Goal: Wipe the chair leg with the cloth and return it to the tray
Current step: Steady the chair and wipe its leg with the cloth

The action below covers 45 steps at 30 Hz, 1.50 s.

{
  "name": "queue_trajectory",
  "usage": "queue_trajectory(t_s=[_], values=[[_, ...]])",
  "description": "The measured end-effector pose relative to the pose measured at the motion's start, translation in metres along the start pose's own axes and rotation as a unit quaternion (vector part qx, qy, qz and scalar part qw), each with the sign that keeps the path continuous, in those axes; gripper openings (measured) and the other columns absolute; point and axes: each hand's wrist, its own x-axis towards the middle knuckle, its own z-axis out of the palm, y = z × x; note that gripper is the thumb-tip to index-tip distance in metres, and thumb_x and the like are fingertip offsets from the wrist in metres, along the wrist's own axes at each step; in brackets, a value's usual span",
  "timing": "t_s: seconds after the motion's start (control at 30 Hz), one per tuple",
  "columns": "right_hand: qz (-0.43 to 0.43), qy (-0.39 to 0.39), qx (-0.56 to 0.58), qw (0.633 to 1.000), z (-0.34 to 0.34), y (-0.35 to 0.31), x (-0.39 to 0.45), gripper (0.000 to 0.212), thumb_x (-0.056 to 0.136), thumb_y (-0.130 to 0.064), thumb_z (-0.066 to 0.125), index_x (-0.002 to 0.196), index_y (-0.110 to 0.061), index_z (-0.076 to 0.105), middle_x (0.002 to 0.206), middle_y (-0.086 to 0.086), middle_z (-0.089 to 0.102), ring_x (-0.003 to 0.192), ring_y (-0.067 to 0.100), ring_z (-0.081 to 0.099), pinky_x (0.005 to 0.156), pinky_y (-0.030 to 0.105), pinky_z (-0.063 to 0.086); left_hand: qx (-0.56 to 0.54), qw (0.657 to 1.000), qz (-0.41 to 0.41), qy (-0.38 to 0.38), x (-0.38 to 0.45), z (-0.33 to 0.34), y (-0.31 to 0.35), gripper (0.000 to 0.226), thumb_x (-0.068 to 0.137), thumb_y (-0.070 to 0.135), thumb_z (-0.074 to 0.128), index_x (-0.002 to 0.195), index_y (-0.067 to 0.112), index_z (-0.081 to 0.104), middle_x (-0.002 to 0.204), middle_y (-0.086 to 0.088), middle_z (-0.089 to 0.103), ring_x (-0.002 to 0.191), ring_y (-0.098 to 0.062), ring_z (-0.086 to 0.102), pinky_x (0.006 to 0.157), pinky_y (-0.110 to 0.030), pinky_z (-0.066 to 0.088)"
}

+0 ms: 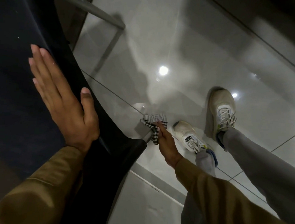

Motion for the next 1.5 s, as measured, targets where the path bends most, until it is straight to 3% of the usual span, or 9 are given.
queue_trajectory(t_s=[0.2, 0.37, 0.53, 0.63, 0.8, 1.0, 1.2, 1.43, 1.5], values=[[-0.121, -0.066, -0.02, 0.99, 0.012, -0.012, -0.09, 0.039, 0.112, -0.031, 0.044, 0.145, -0.05, 0.055, 0.162, -0.02, 0.048, 0.156, -0.002, 0.035, 0.13, 0.031, 0.028, 0.004, 1.0, -0.009, 0.002, -0.001, -0.002, 0.005, 0.075, 0.104, 0.021, 0.041, 0.165, -0.012, 0.013, 0.177, -0.033, 0.013, 0.167, -0.048, 0.009, 0.137, -0.059, 0.004], [-0.148, -0.046, -0.012, 0.988, 0.018, -0.001, -0.06, 0.043, 0.112, -0.01, 0.039, 0.146, -0.033, 0.054, 0.17, 0.002, 0.039, 0.161, 0.017, 0.032, 0.134, 0.045, 0.024, 0.004, 1.0, -0.005, 0.009, 0.0, 0.0, 0.003, 0.074, 0.105, 0.023, 0.04, 0.166, -0.01, 0.013, 0.177, -0.032, 0.013, 0.167, -0.047, 0.009, 0.138, -0.059, 0.005], [-0.028, 0.019, -0.001, 0.999, 0.012, 0.001, -0.007, 0.043, 0.114, -0.014, 0.036, 0.14, -0.047, 0.049, 0.172, 0.007, 0.035, 0.159, 0.028, 0.034, 0.131, 0.053, 0.031, 0.006, 1.0, 0.004, 0.016, 0.0, 0.002, -0.002, 0.073, 0.105, 0.023, 0.04, 0.165, -0.011, 0.014, 0.176, -0.034, 0.014, 0.167, -0.048, 0.01, 0.137, -0.058, 0.005], [-0.006, 0.011, 0.009, 1.0, 0.01, -0.005, -0.011, 0.042, 0.115, -0.019, 0.037, 0.153, -0.031, 0.047, 0.17, 0.007, 0.038, 0.158, 0.026, 0.036, 0.132, 0.051, 0.029, 0.006, 1.0, 0.0, 0.013, 0.0, 0.002, -0.003, 0.074, 0.105, 0.021, 0.04, 0.165, -0.012, 0.014, 0.176, -0.035, 0.014, 0.166, -0.049, 0.01, 0.137, -0.061, 0.005], [-0.139, -0.076, -0.039, 0.987, 0.015, -0.013, -0.091, 0.041, 0.113, -0.033, 0.039, 0.148, -0.053, 0.048, 0.168, -0.018, 0.04, 0.16, 0.003, 0.029, 0.131, 0.034, 0.025, 0.01, 1.0, -0.002, 0.013, -0.001, -0.001, 0.0, 0.073, 0.105, 0.021, 0.04, 0.165, -0.011, 0.014, 0.176, -0.033, 0.014, 0.167, -0.048, 0.01, 0.137, -0.06, 0.006], [-0.157, -0.034, -0.057, 0.985, 0.018, 0.014, -0.046, 0.052, 0.106, 0.015, 0.041, 0.149, -0.013, 0.05, 0.171, 0.011, 0.034, 0.163, 0.026, 0.026, 0.135, 0.042, 0.02, 0.01, 1.0, -0.001, 0.018, 0.0, 0.002, -0.002, 0.076, 0.104, 0.022, 0.042, 0.166, -0.009, 0.013, 0.177, -0.031, 0.013, 0.167, -0.045, 0.009, 0.137, -0.057, 0.004], [-0.001, 0.021, -0.021, 1.0, 0.004, 0.006, 0.016, 0.052, 0.109, 0.006, 0.042, 0.156, -0.014, 0.043, 0.171, 0.014, 0.032, 0.16, 0.033, 0.032, 0.133, 0.047, 0.027, 0.002, 1.0, 0.015, 0.015, 0.0, 0.005, -0.012, 0.076, 0.106, 0.031, 0.036, 0.167, -0.006, 0.011, 0.179, -0.029, 0.011, 0.168, -0.044, 0.007, 0.138, -0.055, 0.001], [-0.118, -0.076, -0.025, 0.99, 0.008, -0.012, -0.079, 0.045, 0.111, -0.016, 0.045, 0.144, -0.047, 0.056, 0.165, -0.008, 0.048, 0.158, 0.008, 0.036, 0.13, 0.027, 0.029, 0.008, 1.0, -0.002, 0.008, -0.001, 0.001, 0.0, 0.074, 0.106, 0.026, 0.038, 0.167, -0.008, 0.012, 0.178, -0.031, 0.012, 0.168, -0.045, 0.008, 0.137, -0.056, 0.003], [-0.136, -0.078, -0.042, 0.987, 0.01, -0.009, -0.077, 0.049, 0.11, -0.006, 0.047, 0.145, -0.039, 0.058, 0.163, -0.008, 0.051, 0.155, 0.002, 0.039, 0.128, 0.019, 0.031, 0.012, 1.0, 0.002, 0.008, -0.001, 0.0, 0.0, 0.075, 0.106, 0.028, 0.037, 0.167, -0.008, 0.012, 0.178, -0.03, 0.012, 0.168, -0.045, 0.008, 0.138, -0.057, 0.004]])
